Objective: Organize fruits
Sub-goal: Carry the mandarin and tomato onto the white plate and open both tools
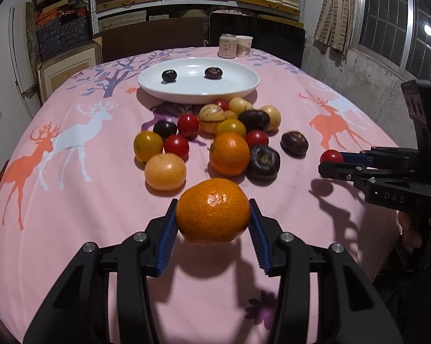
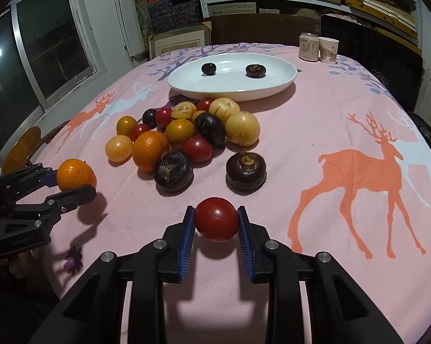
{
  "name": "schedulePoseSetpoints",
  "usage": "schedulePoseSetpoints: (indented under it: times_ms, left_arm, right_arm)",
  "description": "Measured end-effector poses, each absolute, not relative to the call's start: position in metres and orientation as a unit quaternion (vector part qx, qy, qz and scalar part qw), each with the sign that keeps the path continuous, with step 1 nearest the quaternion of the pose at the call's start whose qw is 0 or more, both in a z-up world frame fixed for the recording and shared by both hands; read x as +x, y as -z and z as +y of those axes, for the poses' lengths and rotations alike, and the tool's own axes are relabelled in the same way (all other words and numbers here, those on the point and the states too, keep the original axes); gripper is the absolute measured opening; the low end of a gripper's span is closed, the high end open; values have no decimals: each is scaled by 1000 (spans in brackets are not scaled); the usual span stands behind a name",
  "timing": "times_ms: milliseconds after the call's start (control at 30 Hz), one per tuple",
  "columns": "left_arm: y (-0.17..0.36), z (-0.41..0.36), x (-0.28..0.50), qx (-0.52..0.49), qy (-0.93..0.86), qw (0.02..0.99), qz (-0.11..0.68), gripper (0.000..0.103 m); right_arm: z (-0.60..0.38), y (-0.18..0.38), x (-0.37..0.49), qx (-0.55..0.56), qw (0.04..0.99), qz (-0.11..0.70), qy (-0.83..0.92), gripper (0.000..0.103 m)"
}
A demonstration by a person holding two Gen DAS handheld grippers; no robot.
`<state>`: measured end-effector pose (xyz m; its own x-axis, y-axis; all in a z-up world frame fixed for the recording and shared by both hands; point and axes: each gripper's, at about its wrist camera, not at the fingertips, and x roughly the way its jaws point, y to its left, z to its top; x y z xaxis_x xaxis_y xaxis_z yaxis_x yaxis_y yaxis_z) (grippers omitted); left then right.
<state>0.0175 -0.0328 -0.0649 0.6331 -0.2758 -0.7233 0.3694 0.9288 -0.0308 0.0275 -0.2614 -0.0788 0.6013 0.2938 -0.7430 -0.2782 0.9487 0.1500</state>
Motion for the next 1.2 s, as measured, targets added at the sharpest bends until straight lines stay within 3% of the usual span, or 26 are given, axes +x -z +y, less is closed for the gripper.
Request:
schedulePoseSetpoints:
  times_ms: [533,867,1100,1167,1200]
  left_arm:
    - [-15,-57,164,71,171,916,356,46]
    - [48,-72,298,70,151,885,434,46]
    - [78,-71,329,71,144,872,463,46]
    - [78,-72,331,72,142,873,461,49]
    - [75,-71,332,73,135,877,456,58]
  right_arm:
    - [-291,-15,137,42,925,352,-137,30]
    - [-266,42,274,22,904,415,-102,30]
    - [-249,74,312,11,893,438,-102,30]
    - [-245,77,317,9,894,435,-109,36]
    - [-243,78,317,4,894,434,-107,41]
